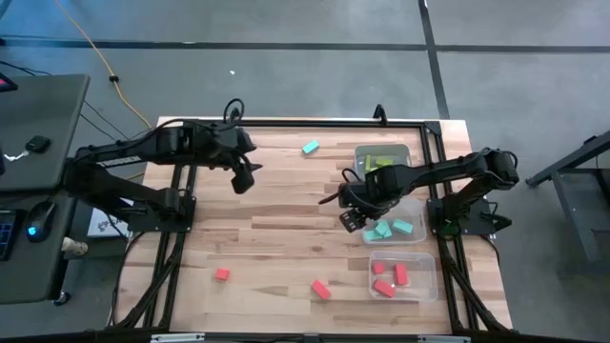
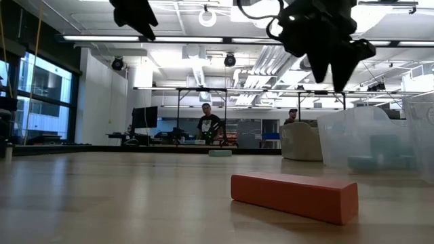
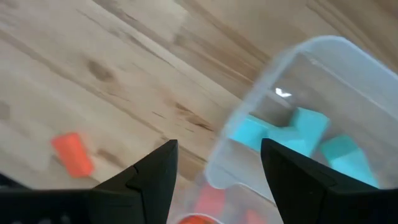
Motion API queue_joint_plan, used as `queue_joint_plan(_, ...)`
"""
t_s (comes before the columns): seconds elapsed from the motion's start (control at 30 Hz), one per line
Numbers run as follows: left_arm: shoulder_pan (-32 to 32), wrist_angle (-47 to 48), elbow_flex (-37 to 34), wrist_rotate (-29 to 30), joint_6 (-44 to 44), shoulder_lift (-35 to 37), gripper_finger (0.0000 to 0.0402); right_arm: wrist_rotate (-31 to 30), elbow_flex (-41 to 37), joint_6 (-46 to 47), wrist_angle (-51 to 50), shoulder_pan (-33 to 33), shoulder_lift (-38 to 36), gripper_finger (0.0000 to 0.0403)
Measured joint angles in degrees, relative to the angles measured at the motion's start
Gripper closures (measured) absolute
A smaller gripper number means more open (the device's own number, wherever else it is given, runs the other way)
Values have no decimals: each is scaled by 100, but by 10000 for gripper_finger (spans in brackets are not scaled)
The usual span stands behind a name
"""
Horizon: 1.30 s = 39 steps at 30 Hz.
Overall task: Sort & place blocks by color
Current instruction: Put the orange block into the bottom transparent bin
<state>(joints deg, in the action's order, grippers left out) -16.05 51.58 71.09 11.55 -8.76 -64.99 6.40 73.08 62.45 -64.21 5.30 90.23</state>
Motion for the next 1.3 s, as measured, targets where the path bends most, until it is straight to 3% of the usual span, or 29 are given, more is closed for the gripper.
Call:
queue_joint_plan(0.23, 0, 342, 0, -926, -843, 223, 204, 68, 2, -188, 915, 0, 0, 182)
queue_joint_plan(0.47, 98, 617, -1, -1271, -1469, 287, 204, 77, 2, -1006, 2363, 0, 0, 182)
queue_joint_plan(0.77, 550, 673, -2, -1287, -2172, 287, 204, 48, 2, -2314, 4484, -4, 0, 182)
queue_joint_plan(1.0, 945, 961, -2, -1251, -2812, 284, 204, 60, 2, -2442, 5962, 150, 0, 182)
queue_joint_plan(1.3, 1663, 2031, -4, -622, -3904, 284, 204, -51, 2, -2284, 6078, 770, 0, 182)
